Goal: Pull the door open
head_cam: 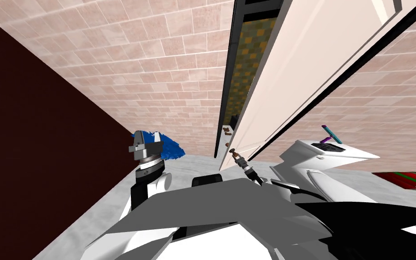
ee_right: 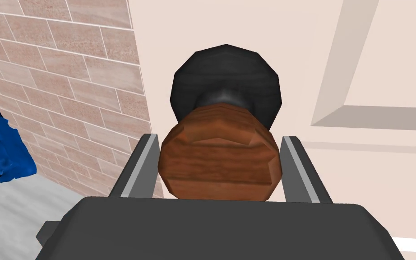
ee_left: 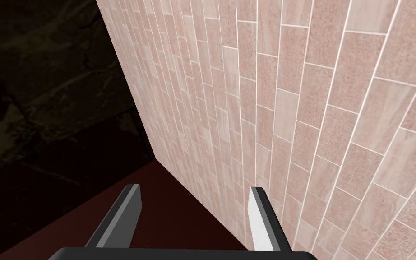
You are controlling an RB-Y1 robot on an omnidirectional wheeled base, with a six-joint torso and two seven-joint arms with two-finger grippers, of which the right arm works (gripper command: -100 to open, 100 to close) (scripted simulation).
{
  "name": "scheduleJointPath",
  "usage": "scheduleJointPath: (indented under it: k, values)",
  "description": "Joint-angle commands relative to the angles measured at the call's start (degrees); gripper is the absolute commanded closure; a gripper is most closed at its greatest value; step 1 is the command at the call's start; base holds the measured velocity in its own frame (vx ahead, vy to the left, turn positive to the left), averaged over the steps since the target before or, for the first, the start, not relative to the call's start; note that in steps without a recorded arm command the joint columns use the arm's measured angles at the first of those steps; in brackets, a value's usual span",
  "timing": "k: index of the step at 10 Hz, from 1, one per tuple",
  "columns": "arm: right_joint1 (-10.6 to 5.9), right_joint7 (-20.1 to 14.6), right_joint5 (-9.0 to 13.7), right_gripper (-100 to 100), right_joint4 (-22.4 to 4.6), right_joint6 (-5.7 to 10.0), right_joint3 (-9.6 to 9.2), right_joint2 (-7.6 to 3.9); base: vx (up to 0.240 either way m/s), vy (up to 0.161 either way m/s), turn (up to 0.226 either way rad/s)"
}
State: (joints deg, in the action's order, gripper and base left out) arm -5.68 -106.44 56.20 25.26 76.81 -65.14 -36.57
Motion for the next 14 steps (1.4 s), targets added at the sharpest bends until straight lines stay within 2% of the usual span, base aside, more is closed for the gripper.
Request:
scheduleJointPath:
  k: [1,2,7,9,13,14]
  values:
    - [-0.16,-1.05,-0.2,100,-2.16,1.19,-0.15,0.61,-0.151,-0.059,0.049]
    - [-0.07,-0.46,-0.22,100,-1.11,0.58,-0.21,0.48,-0.055,-0.014,0.0]
    - [0.88,-1.81,0.9,100,-3.4,3.63,-2.33,0.51,-0.199,-0.103,0.207]
    - [0.88,-1.81,0.9,100,-3.4,3.63,-2.33,0.51,-0.111,-0.032,0.006]
    - [1.53,-2.74,1.83,100,-5.0,5.91,-3.87,0.46,-0.168,-0.084,0.188]
    - [1.3,-2.35,1.78,100,-4.33,5.29,-3.55,0.34,-0.079,-0.041,0.045]
